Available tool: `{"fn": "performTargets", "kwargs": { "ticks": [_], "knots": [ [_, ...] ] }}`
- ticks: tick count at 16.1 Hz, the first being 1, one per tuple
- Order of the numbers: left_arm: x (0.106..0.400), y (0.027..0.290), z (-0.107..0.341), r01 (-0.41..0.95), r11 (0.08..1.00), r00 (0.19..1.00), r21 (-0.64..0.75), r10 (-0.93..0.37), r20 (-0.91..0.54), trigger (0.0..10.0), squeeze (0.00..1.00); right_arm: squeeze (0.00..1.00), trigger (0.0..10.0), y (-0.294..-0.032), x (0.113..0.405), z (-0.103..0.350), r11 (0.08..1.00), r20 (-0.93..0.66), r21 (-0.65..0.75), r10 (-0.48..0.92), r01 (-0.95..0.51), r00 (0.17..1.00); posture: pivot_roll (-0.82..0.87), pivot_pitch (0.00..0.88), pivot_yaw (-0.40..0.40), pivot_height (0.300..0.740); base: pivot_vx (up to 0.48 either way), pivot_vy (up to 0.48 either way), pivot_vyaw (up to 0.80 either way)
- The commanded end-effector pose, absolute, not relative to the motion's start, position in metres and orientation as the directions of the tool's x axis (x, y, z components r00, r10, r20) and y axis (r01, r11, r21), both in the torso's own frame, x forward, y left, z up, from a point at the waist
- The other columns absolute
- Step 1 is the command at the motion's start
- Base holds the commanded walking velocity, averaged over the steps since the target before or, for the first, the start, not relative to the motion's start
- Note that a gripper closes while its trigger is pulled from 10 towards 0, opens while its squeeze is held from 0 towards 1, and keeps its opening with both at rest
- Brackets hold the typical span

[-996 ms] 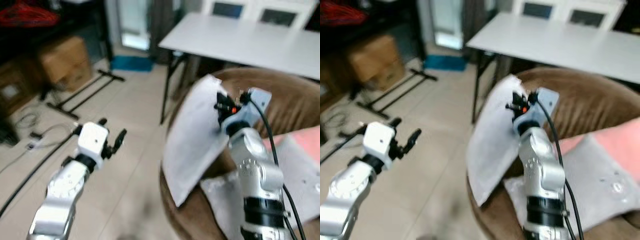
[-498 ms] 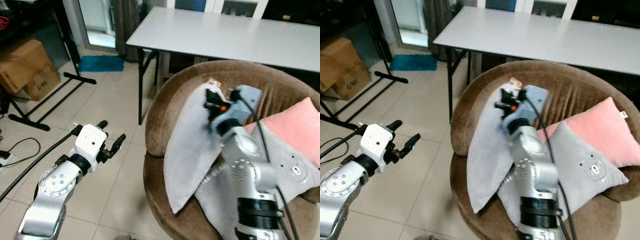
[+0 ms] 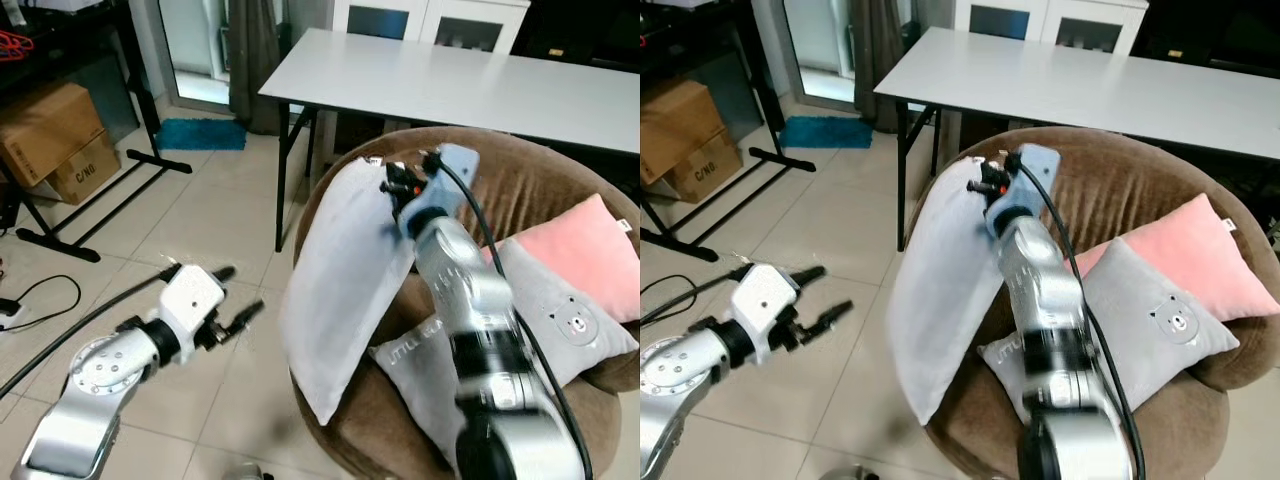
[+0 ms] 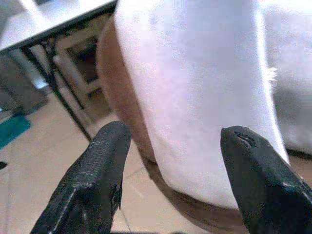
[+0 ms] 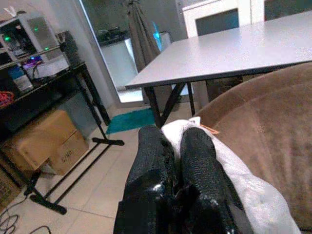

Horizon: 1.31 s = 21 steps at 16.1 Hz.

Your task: Move the pillow to the sofa from floor

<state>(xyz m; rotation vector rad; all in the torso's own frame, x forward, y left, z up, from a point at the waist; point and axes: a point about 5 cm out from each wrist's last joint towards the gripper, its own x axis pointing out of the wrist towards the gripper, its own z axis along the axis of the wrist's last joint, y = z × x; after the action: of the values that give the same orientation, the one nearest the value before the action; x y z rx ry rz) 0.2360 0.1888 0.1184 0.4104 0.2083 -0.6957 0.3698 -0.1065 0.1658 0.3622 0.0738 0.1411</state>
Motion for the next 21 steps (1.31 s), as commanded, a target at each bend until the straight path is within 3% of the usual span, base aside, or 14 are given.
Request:
{"fn": "performTargets", "kwargs": {
  "ticks": [1, 6, 7, 8, 12, 13, 15, 18, 21],
  "knots": [
    [0.237, 0.189, 0.120, 0.680, 0.672, 0.731, 0.293, -0.596, -0.332, 10.0, 0.00, 0.00, 10.0, -0.114, 0.378, 0.180, 0.926, 0.024, 0.363, 0.107, -0.109, 0.994, 0.08, 0.000, -0.025, 0.740, 0.000, 0.000, 0.00],
    [0.239, 0.191, 0.119, 0.717, 0.635, 0.695, 0.286, -0.620, -0.365, 10.0, 0.00, 0.00, 10.0, -0.141, 0.403, 0.172, 0.935, -0.070, 0.349, -0.040, 0.062, 0.997, 0.08, 0.000, -0.015, 0.740, 0.000, 0.000, 0.00],
    [0.239, 0.190, 0.118, 0.720, 0.634, 0.692, 0.281, -0.622, -0.367, 10.0, 0.00, 0.99, 10.0, -0.145, 0.402, 0.163, 0.939, -0.118, 0.334, -0.047, 0.084, 0.992, 0.08, 0.000, -0.012, 0.740, 0.000, 0.000, 0.00],
    [0.239, 0.190, 0.118, 0.726, 0.631, 0.685, 0.273, -0.627, -0.370, 10.0, 0.00, 1.00, 10.0, -0.154, 0.399, 0.147, 0.939, -0.199, 0.312, -0.085, 0.145, 0.976, 0.08, 0.000, -0.009, 0.740, 0.000, 0.000, 0.00],
    [0.242, 0.189, 0.117, 0.741, 0.617, 0.668, 0.263, -0.641, -0.378, 10.0, 0.00, 1.00, 10.0, -0.200, 0.381, 0.110, 0.878, -0.375, 0.259, -0.293, 0.403, 0.880, 0.08, 0.000, -0.010, 0.740, 0.000, 0.000, 0.00],
    [0.242, 0.189, 0.117, 0.737, 0.621, 0.673, 0.267, -0.639, -0.374, 10.0, 0.00, 0.00, 10.0, -0.217, 0.379, 0.113, 0.847, -0.356, 0.300, -0.328, 0.439, 0.875, 0.08, 0.000, -0.015, 0.740, 0.000, 0.000, 0.00],
    [0.241, 0.189, 0.117, 0.713, 0.648, 0.699, 0.267, -0.627, -0.344, 10.0, 0.00, 0.00, 10.0, -0.224, 0.383, 0.125, 0.862, -0.287, 0.329, -0.298, 0.385, 0.910, 0.07, 0.000, -0.019, 0.740, 0.000, 0.000, 0.00],
    [0.248, 0.185, 0.117, 0.587, 0.769, 0.808, 0.252, -0.539, -0.237, 10.0, 0.00, 0.00, 10.0, -0.216, 0.384, 0.132, 0.926, -0.161, 0.309, -0.173, 0.216, 0.972, 0.04, 0.000, -0.016, 0.740, 0.000, 0.000, 0.00],
    [0.251, 0.185, 0.115, 0.431, 0.864, 0.901, 0.262, -0.398, -0.171, 10.0, 0.00, 0.00, 10.0, -0.197, 0.361, 0.120, 0.958, -0.034, 0.265, -0.105, 0.111, 0.994, 0.01, 0.000, -0.029, 0.740, 0.000, 0.000, -0.71]
  ]
}}
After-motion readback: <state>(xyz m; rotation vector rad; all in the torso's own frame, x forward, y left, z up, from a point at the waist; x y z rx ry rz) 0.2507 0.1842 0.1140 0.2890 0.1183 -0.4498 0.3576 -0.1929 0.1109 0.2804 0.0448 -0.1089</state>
